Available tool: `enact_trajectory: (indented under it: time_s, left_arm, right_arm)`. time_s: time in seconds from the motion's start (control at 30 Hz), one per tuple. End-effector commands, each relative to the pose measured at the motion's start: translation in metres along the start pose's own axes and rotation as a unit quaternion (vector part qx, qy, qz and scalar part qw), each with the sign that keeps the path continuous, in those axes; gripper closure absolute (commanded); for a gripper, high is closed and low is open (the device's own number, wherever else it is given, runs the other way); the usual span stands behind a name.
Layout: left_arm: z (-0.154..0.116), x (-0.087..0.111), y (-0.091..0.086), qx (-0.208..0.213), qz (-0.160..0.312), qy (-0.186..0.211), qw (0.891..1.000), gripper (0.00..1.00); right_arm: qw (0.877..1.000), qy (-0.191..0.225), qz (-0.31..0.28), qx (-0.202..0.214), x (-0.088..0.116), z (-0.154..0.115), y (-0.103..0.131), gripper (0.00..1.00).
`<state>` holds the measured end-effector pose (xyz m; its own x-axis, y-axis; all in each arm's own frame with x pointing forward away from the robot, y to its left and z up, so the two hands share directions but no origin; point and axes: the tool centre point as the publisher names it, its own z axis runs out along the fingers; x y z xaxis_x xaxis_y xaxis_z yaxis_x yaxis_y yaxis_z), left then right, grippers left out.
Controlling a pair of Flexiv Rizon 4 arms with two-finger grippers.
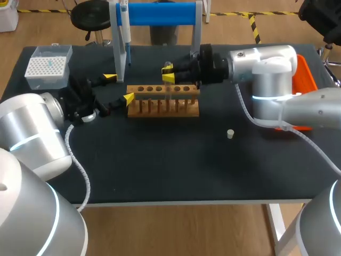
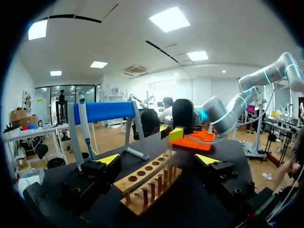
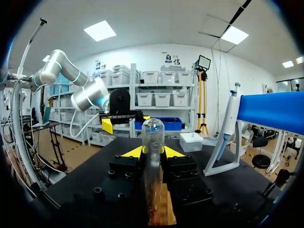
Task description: Invert the test tube, pick up the pipette, mount the tip to pipette, aspirate from beaker and dispense into the tube, eject the tip, return the pipette, and cap with the stopper.
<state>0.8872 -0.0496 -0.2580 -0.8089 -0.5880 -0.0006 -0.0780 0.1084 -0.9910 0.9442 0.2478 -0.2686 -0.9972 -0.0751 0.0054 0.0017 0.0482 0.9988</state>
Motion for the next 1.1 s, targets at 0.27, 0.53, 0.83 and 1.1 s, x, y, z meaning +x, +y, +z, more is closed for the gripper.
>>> enact_trajectory:
  time_s: [0.27, 0.53, 0.83, 1.1]
  left_arm:
    - [0.001, 0.002, 0.001, 0.001, 0.001, -0.003, 1.000, 0.00]
    - [0.001, 0.002, 0.001, 0.001, 0.001, -0.003, 1.000, 0.00]
    - [0.001, 0.002, 0.001, 0.001, 0.001, -0.003, 1.000, 0.00]
    - [0.001, 0.002, 0.001, 0.001, 0.001, -0.003, 1.000, 0.00]
  right_arm:
    - [1.000, -0.007, -0.004, 0.003, 0.005, -0.002, 0.012, 1.00]
    - [1.000, -0.011, 0.000, 0.002, 0.006, -0.004, 0.024, 1.00]
    - [1.000, -0.014, -0.006, 0.001, 0.008, -0.005, 0.039, 1.00]
    - [1.000, -0.016, -0.013, 0.001, 0.012, -0.007, 0.052, 1.00]
